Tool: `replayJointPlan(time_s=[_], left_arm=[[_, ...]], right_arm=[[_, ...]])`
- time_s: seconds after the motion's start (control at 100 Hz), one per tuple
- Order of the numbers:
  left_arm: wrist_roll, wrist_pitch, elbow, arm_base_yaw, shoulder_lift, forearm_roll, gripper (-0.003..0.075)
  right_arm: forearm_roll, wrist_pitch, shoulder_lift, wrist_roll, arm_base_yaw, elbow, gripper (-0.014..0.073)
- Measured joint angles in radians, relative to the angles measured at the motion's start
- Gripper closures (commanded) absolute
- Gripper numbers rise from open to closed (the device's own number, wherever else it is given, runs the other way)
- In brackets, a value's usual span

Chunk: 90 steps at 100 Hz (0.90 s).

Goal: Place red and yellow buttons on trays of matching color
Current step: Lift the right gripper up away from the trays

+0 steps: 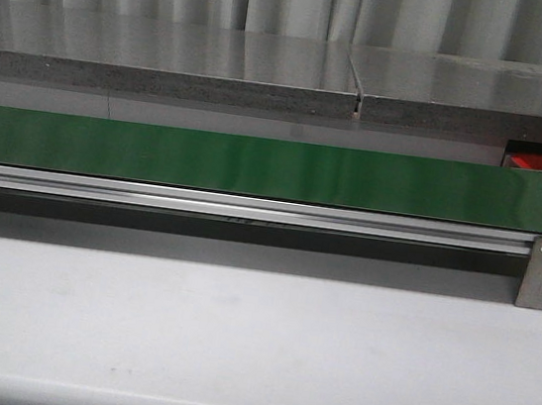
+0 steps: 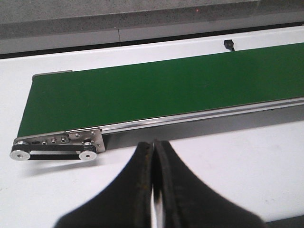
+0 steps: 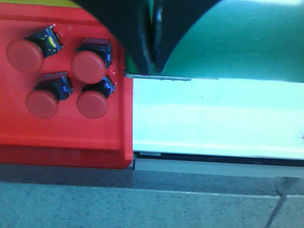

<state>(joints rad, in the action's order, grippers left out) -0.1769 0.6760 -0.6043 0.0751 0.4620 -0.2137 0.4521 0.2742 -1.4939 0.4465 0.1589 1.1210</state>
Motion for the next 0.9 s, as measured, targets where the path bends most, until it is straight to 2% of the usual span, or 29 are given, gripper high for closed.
replayJointPlan(time_s=[0.23, 0.53, 0.9], left_arm=[[0.000, 0.000, 0.000, 0.000, 0.000, 0.000, 0.0741], [0.000, 0.000, 0.000, 0.000, 0.000, 0.000, 0.0741], [0.000, 0.000, 0.000, 0.000, 0.000, 0.000, 0.0741]], right_arm=[[-0.002, -0.028, 0.132, 0.000, -0.058, -0.122, 0.0711], [-0.002, -0.062, 0.331, 0.001, -0.062, -0.272, 0.0711], [-0.004, -0.084, 0.552, 0.001, -0.062, -0.374, 0.0711]])
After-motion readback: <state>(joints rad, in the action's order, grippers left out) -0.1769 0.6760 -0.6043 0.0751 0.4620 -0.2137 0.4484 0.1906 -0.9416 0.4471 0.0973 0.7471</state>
